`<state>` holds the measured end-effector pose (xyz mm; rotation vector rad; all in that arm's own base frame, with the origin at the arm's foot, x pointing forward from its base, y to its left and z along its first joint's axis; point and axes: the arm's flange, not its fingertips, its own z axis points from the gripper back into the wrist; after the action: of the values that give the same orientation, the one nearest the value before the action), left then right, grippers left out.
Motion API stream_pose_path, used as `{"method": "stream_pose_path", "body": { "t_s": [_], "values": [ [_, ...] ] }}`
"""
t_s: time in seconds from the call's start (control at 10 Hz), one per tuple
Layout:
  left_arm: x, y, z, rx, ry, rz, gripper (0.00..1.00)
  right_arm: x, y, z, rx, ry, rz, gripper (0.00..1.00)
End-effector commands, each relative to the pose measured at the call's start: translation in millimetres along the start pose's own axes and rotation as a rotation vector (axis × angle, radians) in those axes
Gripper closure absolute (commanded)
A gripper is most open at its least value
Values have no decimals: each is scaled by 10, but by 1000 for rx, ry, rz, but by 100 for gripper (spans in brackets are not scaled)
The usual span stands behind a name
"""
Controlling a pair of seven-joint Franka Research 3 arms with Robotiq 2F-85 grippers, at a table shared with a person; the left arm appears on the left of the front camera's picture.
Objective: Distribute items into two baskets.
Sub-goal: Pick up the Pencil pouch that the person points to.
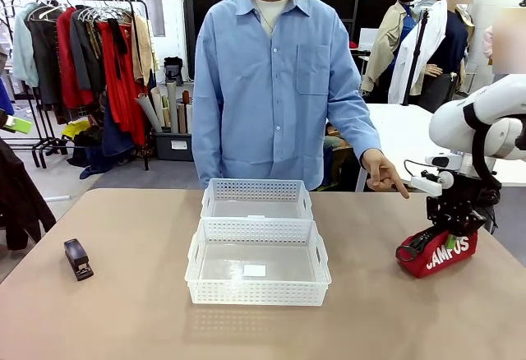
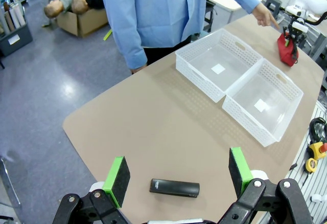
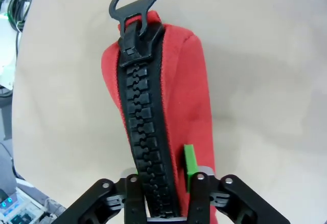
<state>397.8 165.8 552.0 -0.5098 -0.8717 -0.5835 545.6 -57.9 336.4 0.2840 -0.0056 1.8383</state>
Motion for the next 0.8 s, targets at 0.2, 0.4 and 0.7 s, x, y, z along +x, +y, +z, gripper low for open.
{"method": "stream_pose_path", "body": {
  "t_s": [0.2, 0.4, 0.7],
  "values": [
    [-3, 0, 4, -11, -19, -4, 0, 13, -7, 8, 21, 31, -42, 100],
    [-3, 0, 4, -11, -19, -4, 0, 7, -11, 11, 22, 20, -45, 100],
    [-3, 0, 4, -11, -19, -4, 0, 4, -30, 56, 41, -20, -60, 100]
  ]
}}
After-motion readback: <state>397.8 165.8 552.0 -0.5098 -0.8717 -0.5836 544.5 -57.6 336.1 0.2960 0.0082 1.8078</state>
